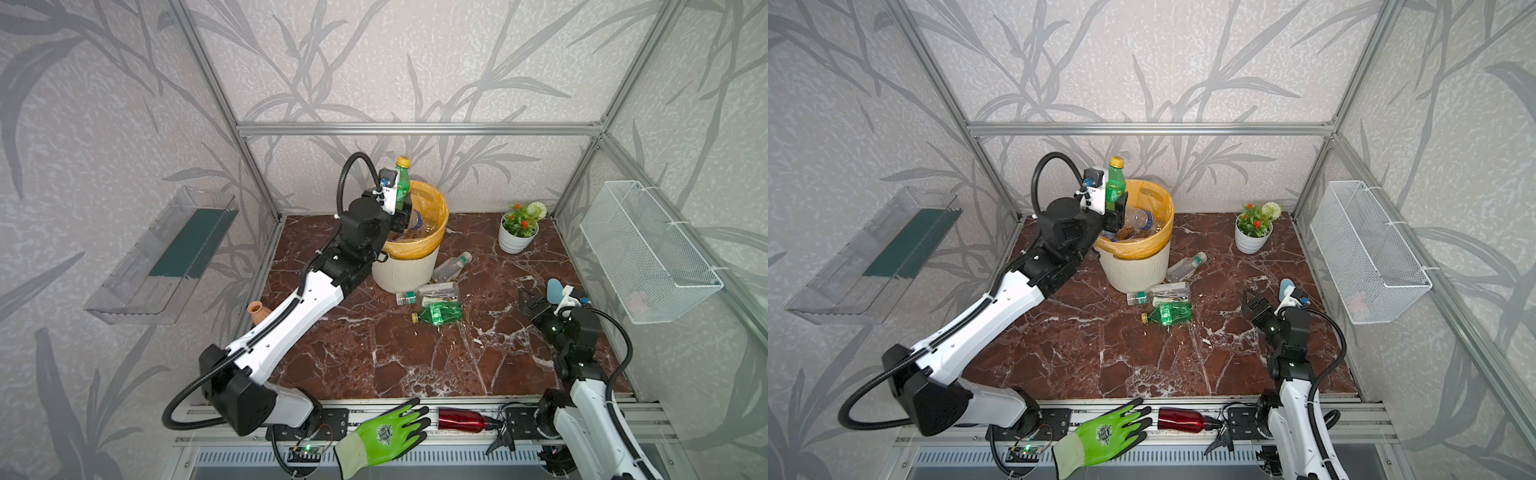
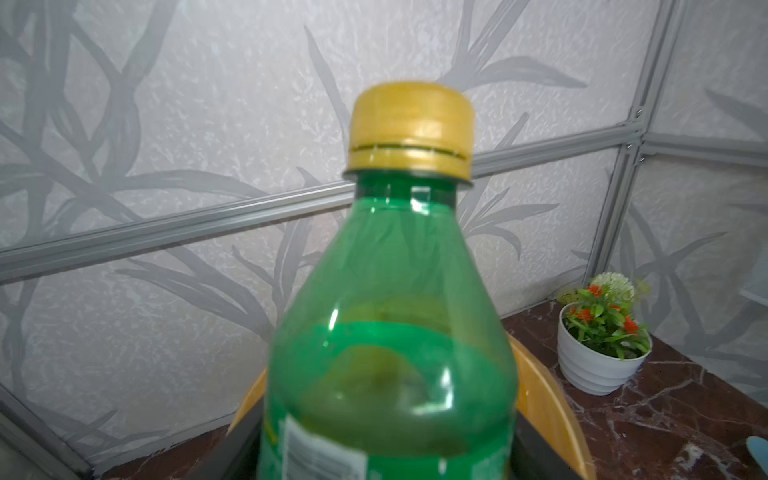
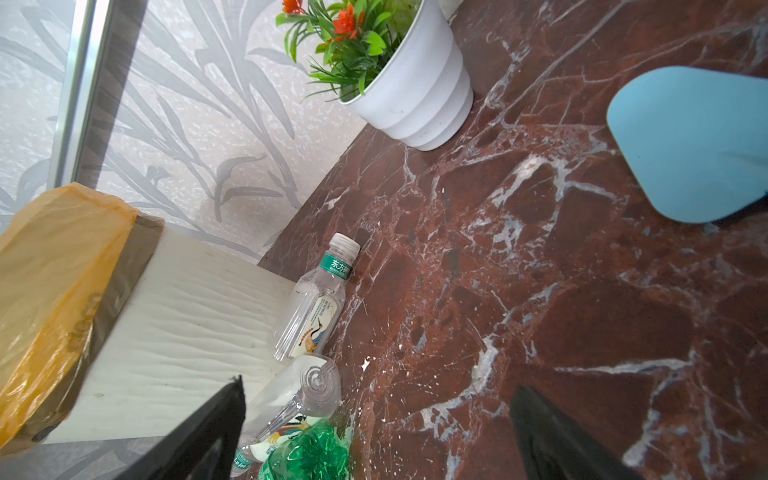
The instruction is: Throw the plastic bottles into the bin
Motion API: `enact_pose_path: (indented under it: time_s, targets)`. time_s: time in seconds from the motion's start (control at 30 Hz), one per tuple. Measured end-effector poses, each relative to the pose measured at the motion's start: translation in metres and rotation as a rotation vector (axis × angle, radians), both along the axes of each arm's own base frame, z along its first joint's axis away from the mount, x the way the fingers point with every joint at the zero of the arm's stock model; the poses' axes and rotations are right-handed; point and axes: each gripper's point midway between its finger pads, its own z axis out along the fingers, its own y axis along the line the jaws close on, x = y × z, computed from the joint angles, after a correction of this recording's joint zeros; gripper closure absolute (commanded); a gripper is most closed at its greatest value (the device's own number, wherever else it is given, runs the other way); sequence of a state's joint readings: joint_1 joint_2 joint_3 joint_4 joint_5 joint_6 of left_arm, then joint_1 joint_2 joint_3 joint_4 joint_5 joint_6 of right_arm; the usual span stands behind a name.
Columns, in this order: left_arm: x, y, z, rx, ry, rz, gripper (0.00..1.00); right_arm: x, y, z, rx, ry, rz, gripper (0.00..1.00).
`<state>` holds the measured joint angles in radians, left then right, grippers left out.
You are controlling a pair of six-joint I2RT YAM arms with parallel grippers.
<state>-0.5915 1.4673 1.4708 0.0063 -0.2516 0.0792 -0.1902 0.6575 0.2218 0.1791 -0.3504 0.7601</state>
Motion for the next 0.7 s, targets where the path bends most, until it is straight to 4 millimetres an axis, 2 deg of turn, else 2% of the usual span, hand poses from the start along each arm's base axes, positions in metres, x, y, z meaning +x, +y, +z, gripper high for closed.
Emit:
enact_pose_path:
  time_s: [0.03,0.13,0.2,0.3,0.47,0.53,0.6,0.7]
  targets:
    - [0.005,0.001,-0.014,0.017,0.037,0.007,0.02,0.000,0.000,0.003,-0.002,-0.008,0.000,0.01]
    - [0.005,0.005,-0.046,0.058,0.116,0.020,0.01,0.001,0.000,0.010,-0.006,-0.027,0.000,0.01]
    - [-0.001,0.009,-0.057,0.077,0.147,0.023,0.01,0.000,0.000,0.011,-0.007,-0.030,0.000,0.01]
    - [-0.018,0.018,-0.049,0.075,0.144,0.017,0.01,0.000,0.000,0.010,-0.006,-0.024,0.000,0.01]
    - [-0.058,0.044,-0.004,-0.010,0.044,0.017,0.01,0.001,0.000,0.011,-0.007,-0.016,0.001,0.01]
    - [-0.070,0.052,0.003,-0.049,0.019,0.018,0.01,0.002,0.000,0.008,-0.005,-0.004,0.001,0.01]
    - [-0.077,0.056,-0.004,-0.078,0.023,0.018,0.01,0.003,-0.001,0.004,-0.001,0.016,0.001,0.00]
    - [-0.083,0.057,-0.041,-0.095,0.080,0.013,0.01,0.007,0.000,0.000,0.011,0.043,0.009,0.01]
